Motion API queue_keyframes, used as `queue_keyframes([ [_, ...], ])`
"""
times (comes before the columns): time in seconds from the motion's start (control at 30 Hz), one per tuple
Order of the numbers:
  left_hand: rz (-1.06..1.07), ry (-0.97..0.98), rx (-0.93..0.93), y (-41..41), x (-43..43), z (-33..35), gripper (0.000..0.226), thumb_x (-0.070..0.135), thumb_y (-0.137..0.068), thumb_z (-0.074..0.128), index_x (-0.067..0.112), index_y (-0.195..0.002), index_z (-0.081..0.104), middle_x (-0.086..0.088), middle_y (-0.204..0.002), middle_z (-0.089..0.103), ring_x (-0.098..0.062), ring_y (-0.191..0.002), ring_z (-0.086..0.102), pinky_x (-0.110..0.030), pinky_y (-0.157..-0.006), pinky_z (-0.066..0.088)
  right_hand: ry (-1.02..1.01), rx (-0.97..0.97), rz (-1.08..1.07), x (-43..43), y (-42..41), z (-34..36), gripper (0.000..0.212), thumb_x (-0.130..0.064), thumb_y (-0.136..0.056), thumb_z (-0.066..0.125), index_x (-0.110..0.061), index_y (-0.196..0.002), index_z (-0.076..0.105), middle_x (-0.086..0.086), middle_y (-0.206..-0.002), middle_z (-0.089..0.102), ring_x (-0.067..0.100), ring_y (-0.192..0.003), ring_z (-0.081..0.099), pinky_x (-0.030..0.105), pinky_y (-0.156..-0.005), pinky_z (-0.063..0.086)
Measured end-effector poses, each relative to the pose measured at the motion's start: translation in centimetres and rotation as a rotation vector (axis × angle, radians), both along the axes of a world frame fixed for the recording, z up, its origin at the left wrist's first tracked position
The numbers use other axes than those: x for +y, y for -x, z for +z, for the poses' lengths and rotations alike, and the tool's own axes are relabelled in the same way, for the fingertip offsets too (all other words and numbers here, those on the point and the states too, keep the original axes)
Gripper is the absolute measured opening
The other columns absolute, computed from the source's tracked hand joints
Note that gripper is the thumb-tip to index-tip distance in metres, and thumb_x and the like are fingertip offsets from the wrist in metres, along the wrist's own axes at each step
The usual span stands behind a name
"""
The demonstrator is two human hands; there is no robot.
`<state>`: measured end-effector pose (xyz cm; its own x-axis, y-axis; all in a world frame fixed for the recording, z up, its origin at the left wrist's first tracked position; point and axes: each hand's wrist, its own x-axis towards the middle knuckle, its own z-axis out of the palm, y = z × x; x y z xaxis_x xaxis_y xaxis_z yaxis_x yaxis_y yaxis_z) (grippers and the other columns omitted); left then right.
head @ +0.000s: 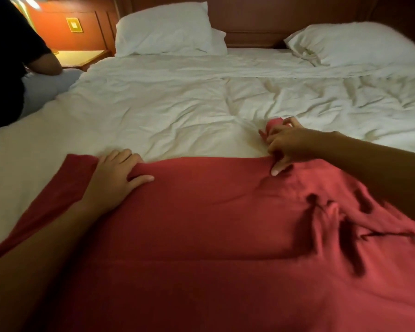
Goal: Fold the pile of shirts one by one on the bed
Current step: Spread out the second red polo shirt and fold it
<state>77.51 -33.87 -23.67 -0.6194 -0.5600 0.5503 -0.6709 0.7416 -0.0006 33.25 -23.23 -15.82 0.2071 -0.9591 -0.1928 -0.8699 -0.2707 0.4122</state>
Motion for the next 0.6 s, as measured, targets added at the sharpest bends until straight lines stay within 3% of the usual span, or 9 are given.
queue_keyframes([
  [0.1,-0.029,0.084,-0.077,-2.6,1.5,2.1,0.05,0.059,-0.089,0.046,0.012,-0.086,0.061,-0.002,-0.081,0.056,-0.029,-0.079,0.056,-0.044,-0.075,0.042,0.102,0.083,0.012,3.9,1.2,2.6,0.046,-0.076,-0.075,0.058,-0.035,-0.097,0.064,-0.019,-0.093,0.061,0.009,-0.109,0.051,0.039,-0.095,0.019],
  [0.27,-0.07,-0.013,-0.205,-7.9,6.2,4.9,0.048,0.057,-0.09,0.044,0.017,-0.088,0.069,0.006,-0.082,0.06,-0.02,-0.077,0.062,-0.033,-0.071,0.051,0.128,0.276,-0.047,12.5,0.4,3.7,0.045,-0.071,-0.083,0.049,-0.037,-0.111,0.056,-0.014,-0.101,0.065,0.009,-0.105,0.055,0.035,-0.088,0.022],
  [0.37,-0.008,-0.213,-0.274,-10.7,9.2,5.9,0.057,0.061,-0.087,0.032,0.03,-0.106,0.076,0.012,-0.106,0.067,-0.013,-0.095,0.069,-0.031,-0.078,0.055,0.088,0.222,-0.167,18.0,-1.0,3.1,0.043,-0.069,-0.084,0.046,-0.036,-0.109,0.059,-0.015,-0.109,0.066,0.007,-0.11,0.059,0.032,-0.088,0.029],
  [0.43,0.025,-0.299,-0.296,-12.3,11.0,6.4,0.056,0.059,-0.087,0.03,0.04,-0.121,0.07,0.018,-0.119,0.063,-0.011,-0.105,0.065,-0.03,-0.086,0.053,0.113,0.171,-0.235,21.5,-1.8,2.8,0.039,-0.065,-0.089,0.047,-0.036,-0.111,0.063,-0.012,-0.111,0.067,0.009,-0.11,0.061,0.031,-0.092,0.037],
  [0.53,0.047,-0.203,-0.332,-13.7,12.3,6.6,0.045,0.033,-0.088,0.045,0.034,-0.125,0.07,0.006,-0.115,0.067,-0.022,-0.101,0.064,-0.034,-0.085,0.053,0.283,0.063,-0.235,25.4,-2.6,3.0,0.031,-0.06,-0.086,0.062,-0.031,-0.094,0.07,-0.006,-0.095,0.071,0.015,-0.094,0.068,0.032,-0.083,0.049],
  [0.6,0.063,-0.205,-0.348,-14.1,12.8,6.4,0.04,0.021,-0.094,0.049,0.032,-0.128,0.068,0.006,-0.128,0.065,-0.022,-0.111,0.06,-0.034,-0.096,0.049,0.235,0.047,-0.335,27.7,-2.9,3.3,0.034,-0.062,-0.09,0.053,-0.032,-0.099,0.067,-0.008,-0.102,0.069,0.011,-0.099,0.066,0.028,-0.086,0.045],
])
